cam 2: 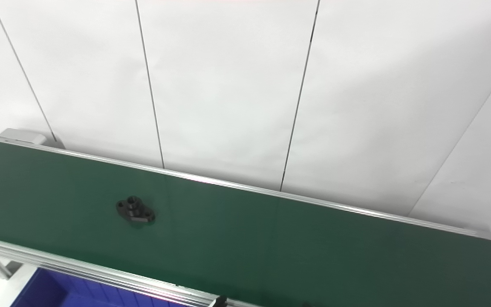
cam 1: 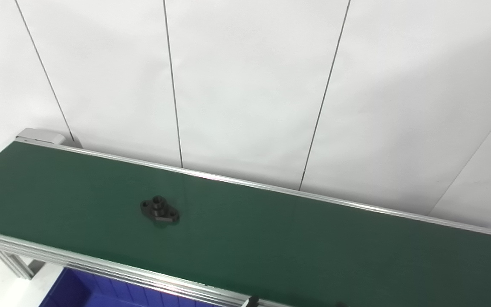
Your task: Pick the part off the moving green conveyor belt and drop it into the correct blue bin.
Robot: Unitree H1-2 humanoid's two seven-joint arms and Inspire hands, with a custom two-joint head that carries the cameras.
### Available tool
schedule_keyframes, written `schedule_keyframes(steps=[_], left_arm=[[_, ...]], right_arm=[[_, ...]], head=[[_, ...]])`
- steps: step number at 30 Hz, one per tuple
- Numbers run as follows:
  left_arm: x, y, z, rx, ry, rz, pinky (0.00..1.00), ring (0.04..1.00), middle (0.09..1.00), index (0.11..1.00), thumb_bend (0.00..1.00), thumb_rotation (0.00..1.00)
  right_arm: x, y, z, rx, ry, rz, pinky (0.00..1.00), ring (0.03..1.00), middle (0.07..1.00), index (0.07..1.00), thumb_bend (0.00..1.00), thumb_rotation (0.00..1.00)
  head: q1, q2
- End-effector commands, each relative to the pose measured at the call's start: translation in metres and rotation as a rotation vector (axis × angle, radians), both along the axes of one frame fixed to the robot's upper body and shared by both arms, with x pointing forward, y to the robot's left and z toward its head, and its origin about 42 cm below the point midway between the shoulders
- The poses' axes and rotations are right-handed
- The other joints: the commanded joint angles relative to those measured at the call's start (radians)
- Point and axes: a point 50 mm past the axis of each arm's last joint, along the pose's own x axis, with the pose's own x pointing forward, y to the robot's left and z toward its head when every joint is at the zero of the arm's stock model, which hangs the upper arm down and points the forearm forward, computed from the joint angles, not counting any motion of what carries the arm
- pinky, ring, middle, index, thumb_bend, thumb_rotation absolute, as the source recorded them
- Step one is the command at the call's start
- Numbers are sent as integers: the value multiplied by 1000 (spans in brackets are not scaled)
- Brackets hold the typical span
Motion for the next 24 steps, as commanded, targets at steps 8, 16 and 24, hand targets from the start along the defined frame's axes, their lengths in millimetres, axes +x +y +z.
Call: schedule_keyframes(steps=[8, 16, 24], left_arm=[[0, -7, 20, -56, -81, -7, 871, 962, 982, 1000, 907, 883], [-4, -10, 36, -60, -84, -16, 917, 976, 990, 1000, 923, 889], [-8, -14, 44, -64, -83, -18, 930, 986, 999, 1000, 920, 850]], right_arm=[[73, 9, 58, -122, -206, 17, 735, 837, 880, 928, 818, 704], [111, 15, 88, -271, -155, 34, 762, 853, 903, 937, 846, 718], [158, 42, 105, -542, -101, 86, 643, 808, 896, 933, 907, 713]], head=[[-20, 51], [-26, 122], [-26, 154]])
